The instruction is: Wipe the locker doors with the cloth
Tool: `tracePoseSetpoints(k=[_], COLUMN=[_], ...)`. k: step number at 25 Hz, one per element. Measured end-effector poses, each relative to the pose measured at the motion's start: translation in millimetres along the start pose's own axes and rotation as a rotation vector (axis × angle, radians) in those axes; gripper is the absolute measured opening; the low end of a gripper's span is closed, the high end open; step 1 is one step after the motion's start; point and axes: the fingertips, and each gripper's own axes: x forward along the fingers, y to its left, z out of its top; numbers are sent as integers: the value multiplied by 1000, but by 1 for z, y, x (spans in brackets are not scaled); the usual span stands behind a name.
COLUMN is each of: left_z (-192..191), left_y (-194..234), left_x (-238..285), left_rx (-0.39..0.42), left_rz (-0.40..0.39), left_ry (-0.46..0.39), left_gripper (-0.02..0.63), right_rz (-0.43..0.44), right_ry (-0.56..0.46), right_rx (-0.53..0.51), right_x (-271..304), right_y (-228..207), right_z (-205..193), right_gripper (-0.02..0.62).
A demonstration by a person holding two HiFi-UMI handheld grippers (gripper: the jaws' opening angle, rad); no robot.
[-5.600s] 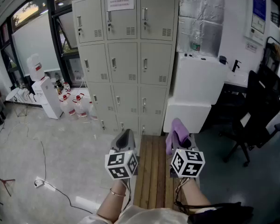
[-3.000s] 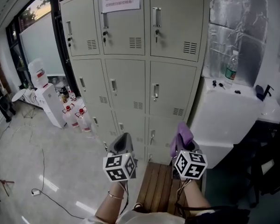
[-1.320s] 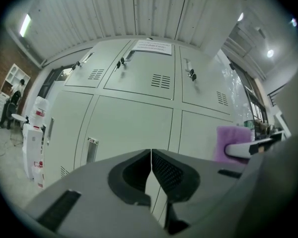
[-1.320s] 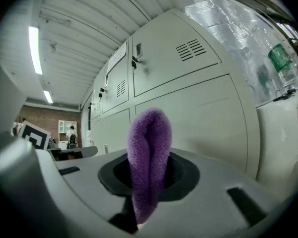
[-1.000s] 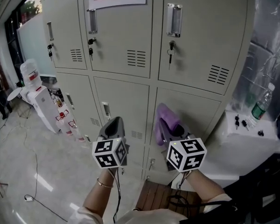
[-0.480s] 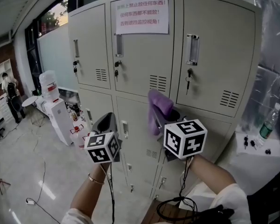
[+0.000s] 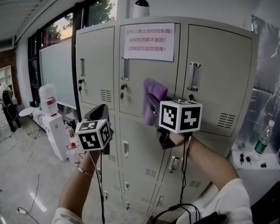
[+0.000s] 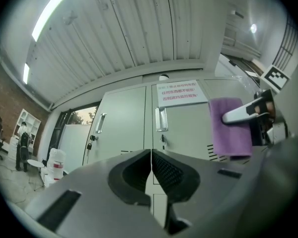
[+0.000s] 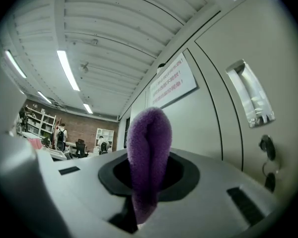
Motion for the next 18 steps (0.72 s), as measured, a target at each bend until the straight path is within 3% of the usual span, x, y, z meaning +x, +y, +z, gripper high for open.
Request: tracePoseSetpoints(k=[10, 13, 18], left_z=[71, 81, 99], left_y=[21, 30, 39], left_x=[31, 39, 55], left_rx=[-26, -54, -28], left_rz=[-29, -24, -18], left_ry=[-95, -95, -88], left_gripper=[10, 9, 9], right_rz=[-24, -28, -19], right_ry=[-29, -23, -4], right_rx=[-69, -73, -81], right_x=[43, 59, 91], right_y=[8, 12, 23], right_z=[79, 97, 123], right_gripper=[61, 61, 61])
